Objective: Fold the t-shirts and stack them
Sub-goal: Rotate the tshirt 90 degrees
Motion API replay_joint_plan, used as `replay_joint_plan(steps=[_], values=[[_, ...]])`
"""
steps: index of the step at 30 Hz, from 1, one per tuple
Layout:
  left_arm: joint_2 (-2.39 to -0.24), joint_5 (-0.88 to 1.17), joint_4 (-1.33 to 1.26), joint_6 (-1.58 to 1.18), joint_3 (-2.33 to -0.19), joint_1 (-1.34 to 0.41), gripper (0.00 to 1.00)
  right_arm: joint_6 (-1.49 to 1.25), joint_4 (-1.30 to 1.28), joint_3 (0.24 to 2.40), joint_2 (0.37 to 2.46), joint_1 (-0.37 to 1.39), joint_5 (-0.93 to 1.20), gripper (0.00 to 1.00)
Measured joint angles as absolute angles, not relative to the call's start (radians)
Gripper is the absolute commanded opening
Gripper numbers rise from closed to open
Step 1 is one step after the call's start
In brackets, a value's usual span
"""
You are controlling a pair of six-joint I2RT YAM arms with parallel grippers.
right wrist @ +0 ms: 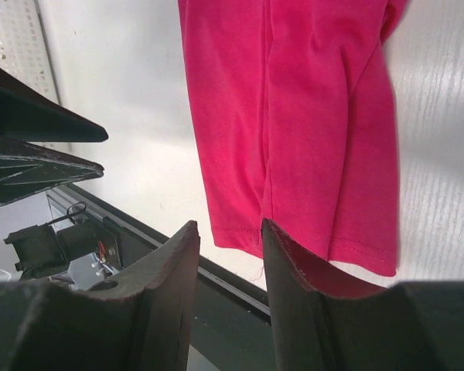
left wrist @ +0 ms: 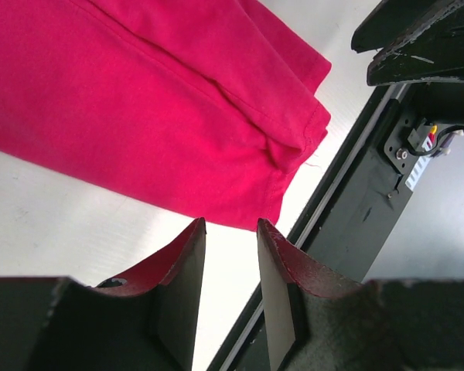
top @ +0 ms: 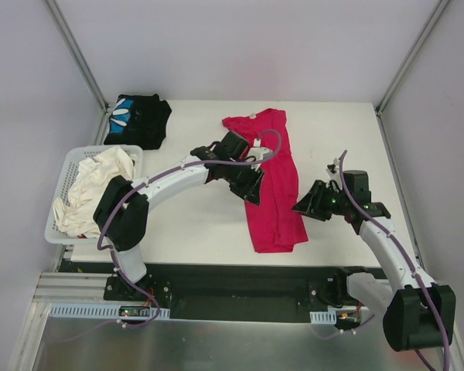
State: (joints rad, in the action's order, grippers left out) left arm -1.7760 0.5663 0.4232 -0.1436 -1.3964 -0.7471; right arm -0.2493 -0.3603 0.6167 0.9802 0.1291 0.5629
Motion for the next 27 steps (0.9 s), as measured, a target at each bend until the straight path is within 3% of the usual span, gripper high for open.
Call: replay_joint_plan(steps=[27], values=[[-1.765,0.598,0.4,-0.111,-1.457,-0.76,0.33,-0.255,-0.307,0.5,1.113,0.21,0.61,0.4]])
